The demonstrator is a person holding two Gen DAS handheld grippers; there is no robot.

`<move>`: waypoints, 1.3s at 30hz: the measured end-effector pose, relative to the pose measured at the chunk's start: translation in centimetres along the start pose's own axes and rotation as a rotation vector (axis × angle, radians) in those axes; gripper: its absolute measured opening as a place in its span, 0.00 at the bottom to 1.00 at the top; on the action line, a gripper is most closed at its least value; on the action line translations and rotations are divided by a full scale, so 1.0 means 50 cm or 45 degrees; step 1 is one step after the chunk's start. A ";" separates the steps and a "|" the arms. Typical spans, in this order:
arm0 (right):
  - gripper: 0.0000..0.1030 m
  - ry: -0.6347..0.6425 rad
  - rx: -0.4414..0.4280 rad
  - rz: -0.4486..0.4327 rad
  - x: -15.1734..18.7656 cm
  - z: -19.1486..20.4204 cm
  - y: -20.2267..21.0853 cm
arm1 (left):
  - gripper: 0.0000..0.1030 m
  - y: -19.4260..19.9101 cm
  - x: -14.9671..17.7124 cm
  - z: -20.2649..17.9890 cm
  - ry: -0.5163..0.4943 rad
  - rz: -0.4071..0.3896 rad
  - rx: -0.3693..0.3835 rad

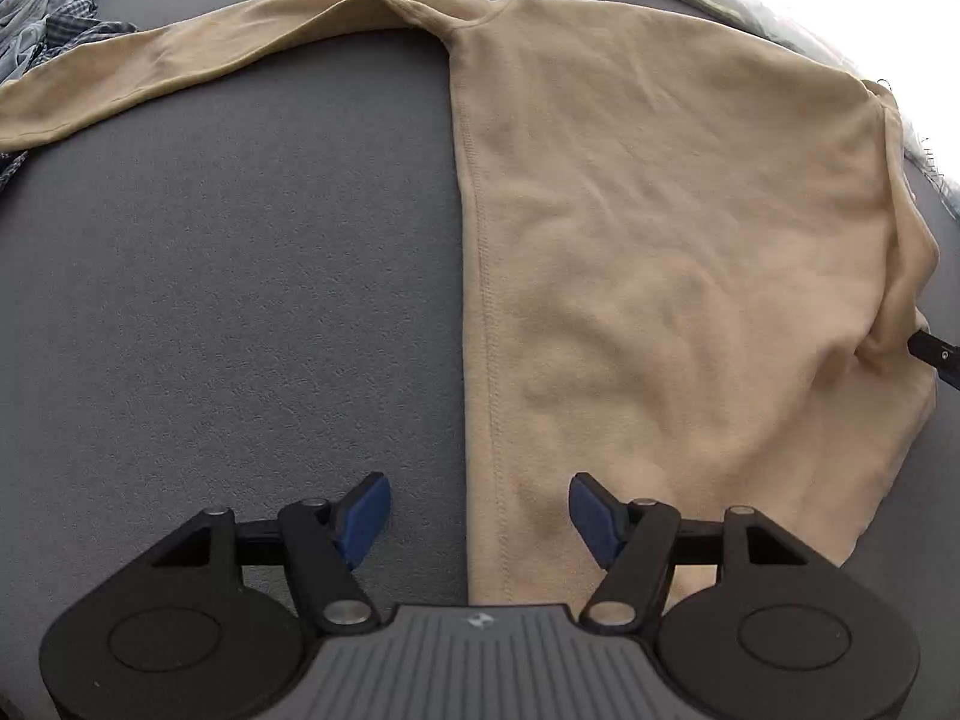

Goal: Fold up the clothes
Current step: 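Pull the shirt hem with both tools to spread it flat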

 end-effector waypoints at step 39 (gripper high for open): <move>0.07 -0.078 -0.037 -0.014 0.172 0.028 0.214 | 0.03 0.119 0.089 0.002 -0.103 -0.172 -0.125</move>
Point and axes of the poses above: each gripper's, at about its wrist camera, not at the fingertips, and y roughly against the way its jaws point, z to its left, x to its underside, the point moved 3 cm from there along -y, roughly the way its jaws point, and after that the axes turned 10 degrees about -z, right-handed, at the moved point
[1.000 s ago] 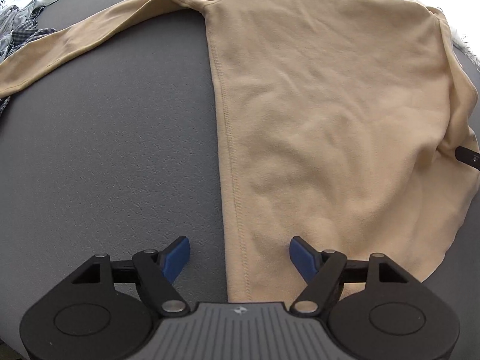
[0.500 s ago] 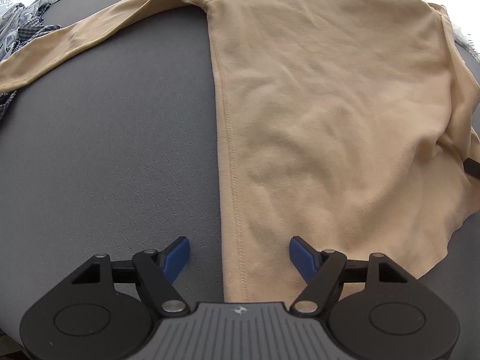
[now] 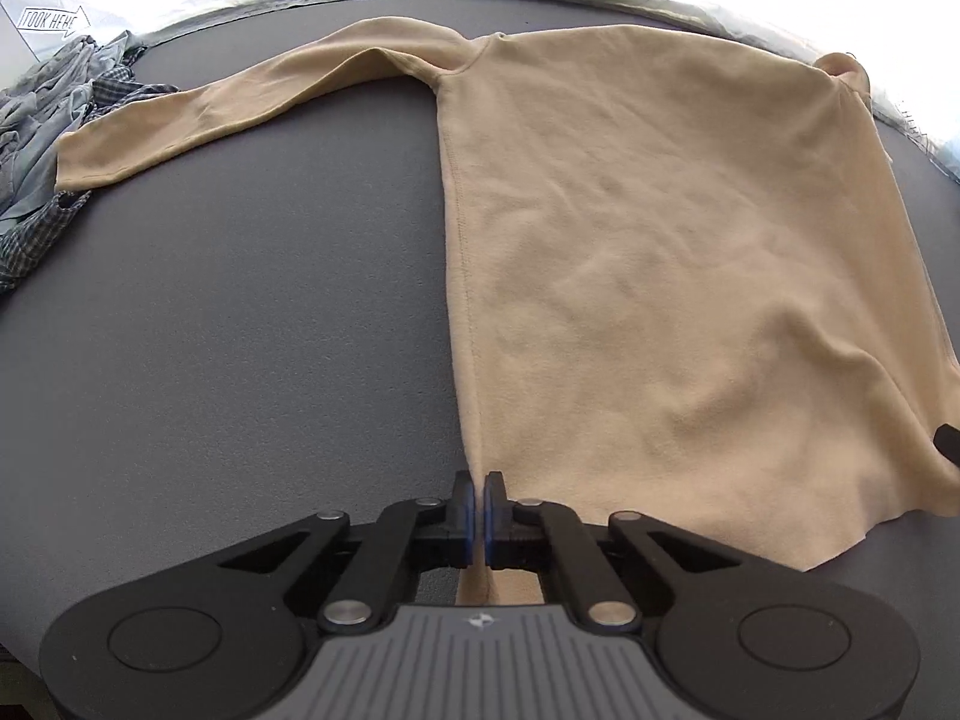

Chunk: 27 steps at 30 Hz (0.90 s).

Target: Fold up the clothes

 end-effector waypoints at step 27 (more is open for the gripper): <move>0.38 0.079 -0.008 0.128 0.088 0.014 0.110 | 0.37 0.100 0.129 0.092 0.237 0.070 -0.115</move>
Point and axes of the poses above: each gripper's, at about its wrist camera, not at the fingertips, and y roughly against the way its jaws point, z to its left, x to its underside, the point moved 3 cm from there along -y, roughly the way its jaws point, and after that the axes turned 10 degrees about -z, right-handed, at the moved point
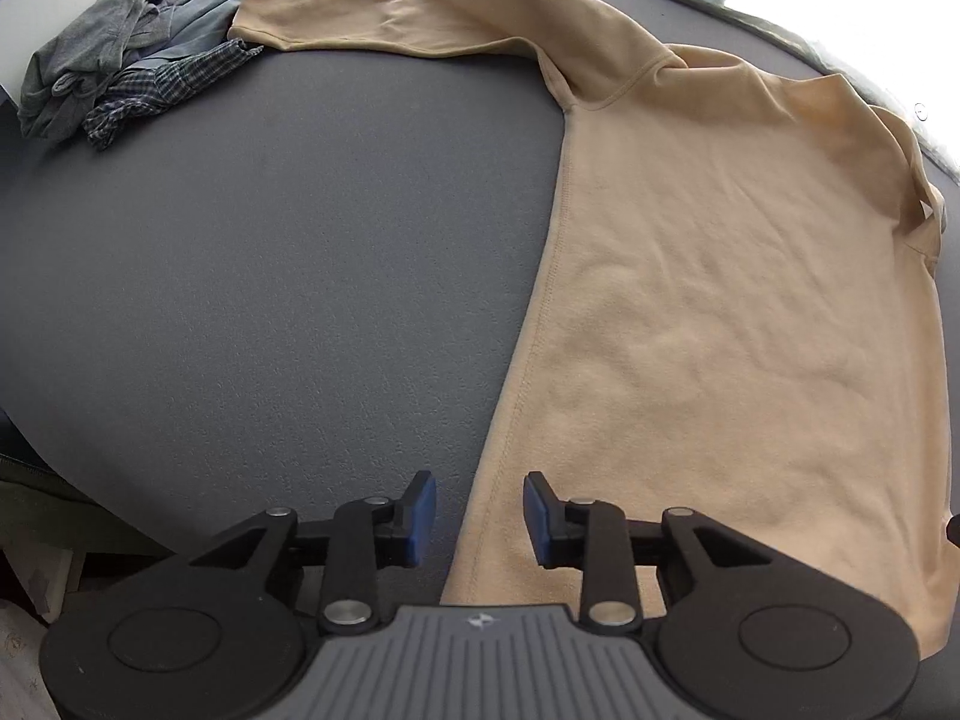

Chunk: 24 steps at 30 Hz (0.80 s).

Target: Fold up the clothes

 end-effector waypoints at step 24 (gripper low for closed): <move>0.51 0.115 -0.041 -0.327 -0.470 0.017 -0.344 | 0.76 -0.339 -0.399 -0.279 -0.270 0.076 -0.138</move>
Point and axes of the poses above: each gripper's, at about its wrist camera, not at the fingertips, and y roughly against the way its jaws point, z to its left, x to its underside, the point moved 3 cm from there along -y, roughly the way its jaws point, and after that the axes turned 10 degrees about -z, right-handed, at the moved point
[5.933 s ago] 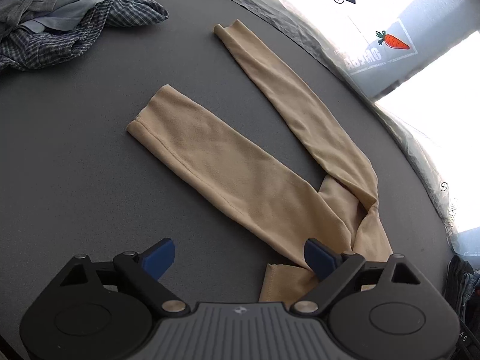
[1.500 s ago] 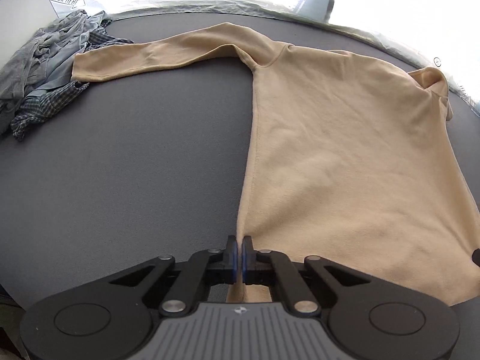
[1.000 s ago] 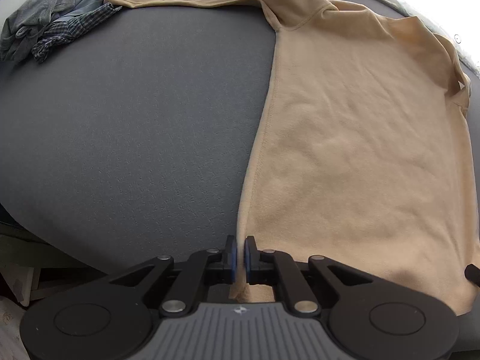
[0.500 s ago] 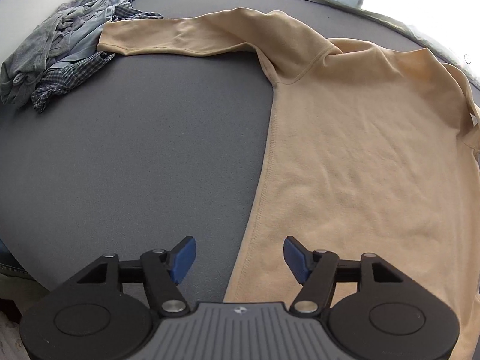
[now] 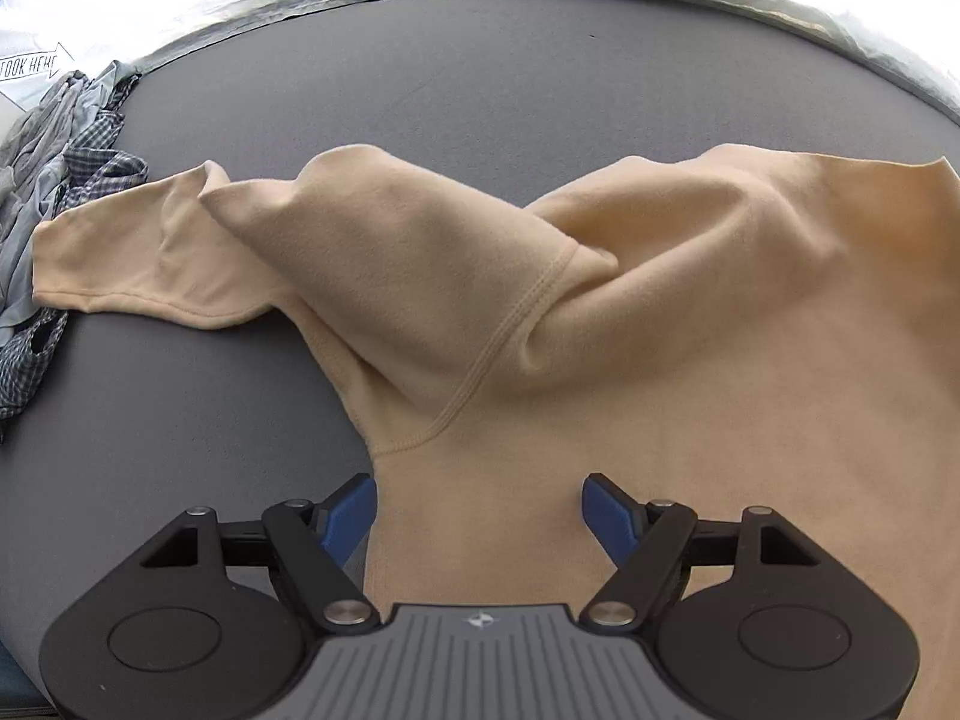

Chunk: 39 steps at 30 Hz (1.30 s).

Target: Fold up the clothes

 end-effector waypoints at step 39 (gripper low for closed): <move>0.58 -0.446 0.473 0.049 0.129 -0.236 0.133 | 1.00 -0.040 -0.020 0.021 0.200 0.031 0.121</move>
Point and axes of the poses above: each gripper's, at about its wrist camera, not at the fingertips, and y roughly against the way its jaws point, z to its left, x to its underside, the point moved 3 cm from there along -y, roughly the way its jaws point, and after that the axes turned 10 degrees about -z, right-handed, at the moved point
